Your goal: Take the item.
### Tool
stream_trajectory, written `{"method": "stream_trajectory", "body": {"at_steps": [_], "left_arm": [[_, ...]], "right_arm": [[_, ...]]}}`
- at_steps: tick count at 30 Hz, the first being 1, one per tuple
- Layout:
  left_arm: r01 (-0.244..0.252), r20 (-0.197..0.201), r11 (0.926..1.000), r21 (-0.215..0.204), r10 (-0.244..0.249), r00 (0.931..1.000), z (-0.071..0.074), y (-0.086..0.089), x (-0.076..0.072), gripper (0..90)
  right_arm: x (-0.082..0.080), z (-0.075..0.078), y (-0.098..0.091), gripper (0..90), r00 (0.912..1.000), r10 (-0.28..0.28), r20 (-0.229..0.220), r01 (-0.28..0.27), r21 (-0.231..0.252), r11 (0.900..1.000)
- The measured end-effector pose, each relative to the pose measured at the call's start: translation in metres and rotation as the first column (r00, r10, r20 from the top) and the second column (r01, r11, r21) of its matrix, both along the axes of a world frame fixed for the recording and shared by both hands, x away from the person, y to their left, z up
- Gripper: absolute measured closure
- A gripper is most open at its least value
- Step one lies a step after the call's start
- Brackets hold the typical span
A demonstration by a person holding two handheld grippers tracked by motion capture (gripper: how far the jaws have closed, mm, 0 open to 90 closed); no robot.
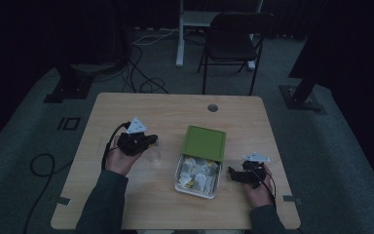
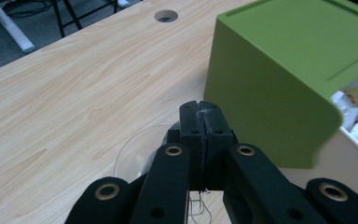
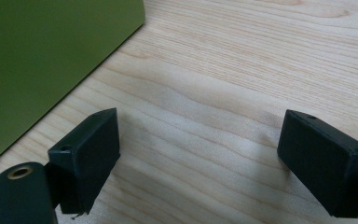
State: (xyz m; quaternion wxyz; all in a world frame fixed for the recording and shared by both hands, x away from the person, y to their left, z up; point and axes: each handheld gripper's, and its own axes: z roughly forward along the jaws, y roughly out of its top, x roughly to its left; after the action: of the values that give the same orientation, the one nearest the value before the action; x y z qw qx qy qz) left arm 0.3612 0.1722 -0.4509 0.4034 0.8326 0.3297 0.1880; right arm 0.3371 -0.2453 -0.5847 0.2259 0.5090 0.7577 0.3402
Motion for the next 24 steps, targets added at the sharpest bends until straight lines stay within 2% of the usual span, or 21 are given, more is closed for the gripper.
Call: {"method": "stream_trajectory", "body": {"at_steps": [10,13,16,21,24], "left_arm": [[-0.024,-0.02,0.9996,0.011,0.024,0.9995,-0.008,-0.002,0.01,89.4],[-0.049,-0.025,0.9986,0.02,0.049,0.9985,-0.01,-0.003,0.011,75.2],[-0.057,-0.024,0.9981,0.021,0.058,0.998,-0.01,-0.002,0.01,67.2],[-0.093,-0.002,0.9957,0.006,0.093,0.9957,-0.007,0.004,0.004,58.8],[-0.101,0.007,0.9949,0.009,0.1,0.9949,-0.005,0.006,0.0,58.0]], "right_arm": [[0.0,0.0,0.0,12.6,1.0,0.001,-0.001,-0.001,-0.001,1.0],[0.0,0.0,0.0,12.6,1.0,0.001,-0.001,-0.001,-0.001,1.0],[0.0,0.0,0.0,12.6,1.0,0.001,-0.001,-0.001,-0.001,1.0],[0.0,0.0,0.0,12.6,1.0,0.0,-0.002,0.0,0.0,1.0],[0.0,0.0,0.0,12.6,1.0,0.0,-0.002,0.0,0.0,1.0]]}}
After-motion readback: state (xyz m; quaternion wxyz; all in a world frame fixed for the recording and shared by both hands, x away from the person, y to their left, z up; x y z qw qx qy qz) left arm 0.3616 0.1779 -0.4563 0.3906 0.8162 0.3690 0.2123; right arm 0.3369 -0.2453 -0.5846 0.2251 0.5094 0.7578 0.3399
